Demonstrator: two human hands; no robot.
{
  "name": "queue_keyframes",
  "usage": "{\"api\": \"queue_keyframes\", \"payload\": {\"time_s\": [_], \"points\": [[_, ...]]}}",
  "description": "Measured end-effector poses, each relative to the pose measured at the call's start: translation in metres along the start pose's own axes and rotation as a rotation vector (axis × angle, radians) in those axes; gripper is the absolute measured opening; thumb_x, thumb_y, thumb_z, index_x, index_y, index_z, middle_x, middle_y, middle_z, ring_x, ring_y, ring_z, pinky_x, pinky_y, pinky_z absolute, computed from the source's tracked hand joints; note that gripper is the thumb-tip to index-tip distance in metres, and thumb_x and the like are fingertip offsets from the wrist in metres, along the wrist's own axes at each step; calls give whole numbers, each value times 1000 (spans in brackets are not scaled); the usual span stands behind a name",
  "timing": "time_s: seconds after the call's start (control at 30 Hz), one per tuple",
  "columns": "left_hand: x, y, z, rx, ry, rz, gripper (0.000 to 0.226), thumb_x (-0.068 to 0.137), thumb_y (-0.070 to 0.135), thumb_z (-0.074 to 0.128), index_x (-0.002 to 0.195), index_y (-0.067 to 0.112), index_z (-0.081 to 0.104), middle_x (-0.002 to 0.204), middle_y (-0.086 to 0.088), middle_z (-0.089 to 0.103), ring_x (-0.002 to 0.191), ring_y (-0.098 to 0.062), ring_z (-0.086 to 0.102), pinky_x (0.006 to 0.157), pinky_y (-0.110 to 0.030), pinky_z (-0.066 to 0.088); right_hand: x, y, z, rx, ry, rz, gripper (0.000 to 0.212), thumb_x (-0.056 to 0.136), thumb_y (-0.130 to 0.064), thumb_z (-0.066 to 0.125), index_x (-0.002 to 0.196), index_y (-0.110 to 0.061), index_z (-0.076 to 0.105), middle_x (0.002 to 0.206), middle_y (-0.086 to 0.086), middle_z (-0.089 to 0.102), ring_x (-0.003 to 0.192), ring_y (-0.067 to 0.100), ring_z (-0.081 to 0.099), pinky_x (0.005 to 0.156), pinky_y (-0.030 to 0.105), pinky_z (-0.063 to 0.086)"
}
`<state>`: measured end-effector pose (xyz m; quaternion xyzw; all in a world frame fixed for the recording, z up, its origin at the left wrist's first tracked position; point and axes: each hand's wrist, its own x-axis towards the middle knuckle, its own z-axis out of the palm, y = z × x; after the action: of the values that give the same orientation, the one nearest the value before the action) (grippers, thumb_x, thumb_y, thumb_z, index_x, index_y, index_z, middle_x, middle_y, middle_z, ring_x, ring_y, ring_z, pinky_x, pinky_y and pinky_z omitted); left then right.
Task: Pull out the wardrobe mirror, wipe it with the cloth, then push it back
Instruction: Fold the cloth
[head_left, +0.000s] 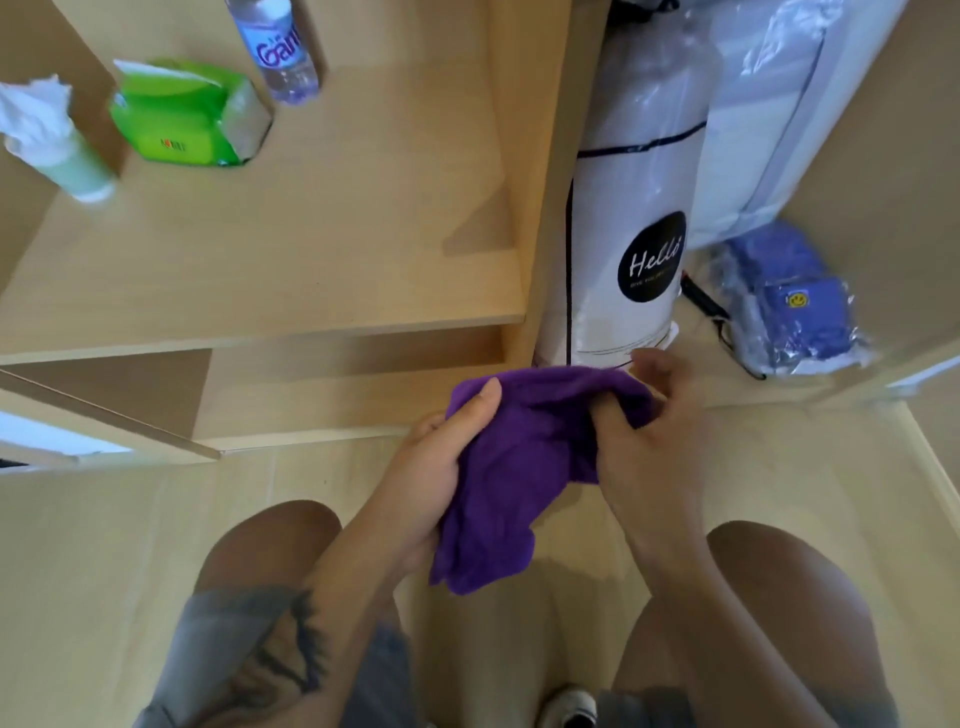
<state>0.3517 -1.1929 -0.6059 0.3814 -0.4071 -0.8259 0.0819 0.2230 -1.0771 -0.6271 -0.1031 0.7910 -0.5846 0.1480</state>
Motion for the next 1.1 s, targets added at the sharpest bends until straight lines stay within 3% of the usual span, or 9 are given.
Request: {"api": "queue_keyframes", "payload": {"time_s": [0.2, 0.27, 0.33, 0.43, 0.53, 0.63, 0.87, 1.0, 1.1], "points": [[11, -9, 4, 115, 23, 51, 53, 90, 61, 59, 109, 17, 81, 116, -14, 79, 108, -26, 76, 92, -30, 62, -12, 24, 14, -12, -129, 346, 45, 82, -60, 74, 111, -30, 58, 106, -8, 69, 93, 12, 69, 80, 38, 56], [11, -12, 2, 135, 16, 82, 48, 96, 62, 52, 110, 26, 82, 118, -9, 79, 114, -24, 74, 101, -35, 58, -10, 24, 14, 63, -276, 486, 43, 87, -63, 71, 107, -25, 67, 94, -6, 77, 88, 20, 75, 76, 41, 57], [9, -14, -2, 170, 29, 106, 49, 101, 66, 49, 113, 30, 80, 120, -8, 78, 118, -24, 73, 110, -43, 51, -11, 19, 11, 303, -479, 671, 51, 87, -67, 70, 118, -27, 73, 107, -1, 81, 98, 23, 78, 84, 45, 59], [3, -14, -6, 239, 32, 141, 52, 102, 69, 46, 115, 31, 79, 117, -4, 80, 115, -19, 74, 102, -32, 55, -17, 21, 4, 392, -637, 525, 47, 91, -61, 67, 124, -29, 75, 120, 5, 78, 112, 24, 74, 91, 43, 59], [-3, -11, -9, 311, 48, 163, 47, 93, 68, 49, 104, 35, 82, 105, -1, 82, 102, -12, 76, 80, -16, 57, -23, 15, 4, 435, -521, 355, 32, 94, -41, 71, 118, -20, 76, 113, 9, 79, 109, 27, 75, 84, 34, 62], [-7, -11, -15, 312, 69, 209, 47, 92, 62, 55, 96, 24, 81, 99, -16, 78, 96, -25, 76, 81, -29, 60, -23, 5, 1, 473, -436, 269, 25, 88, -37, 68, 107, -25, 80, 110, 10, 79, 103, 25, 76, 80, 31, 62], [-20, 0, -19, 34, 205, 267, 25, 91, 44, 66, 93, 28, 85, 99, -9, 82, 89, -19, 79, 71, -29, 62, -26, -19, -20, 435, -260, 157, 24, 88, -44, 64, 100, -33, 81, 106, 6, 80, 100, 22, 76, 78, 34, 62], [-25, 10, -23, 1, 263, 304, 16, 91, 34, 72, 96, 24, 84, 96, -10, 81, 85, -19, 79, 65, -26, 61, -21, -28, -34, 426, -159, 168, 20, 100, -26, 64, 98, -14, 80, 100, 15, 79, 96, 32, 75, 82, 45, 61], [-24, 15, -30, 46, 317, 333, 14, 97, 24, 73, 105, 14, 81, 95, -12, 80, 83, -20, 77, 62, -26, 60, -16, -36, -43, 568, -114, 246, 21, 104, -19, 59, 98, -13, 79, 99, 14, 79, 89, 26, 77, 72, 35, 63]]}}
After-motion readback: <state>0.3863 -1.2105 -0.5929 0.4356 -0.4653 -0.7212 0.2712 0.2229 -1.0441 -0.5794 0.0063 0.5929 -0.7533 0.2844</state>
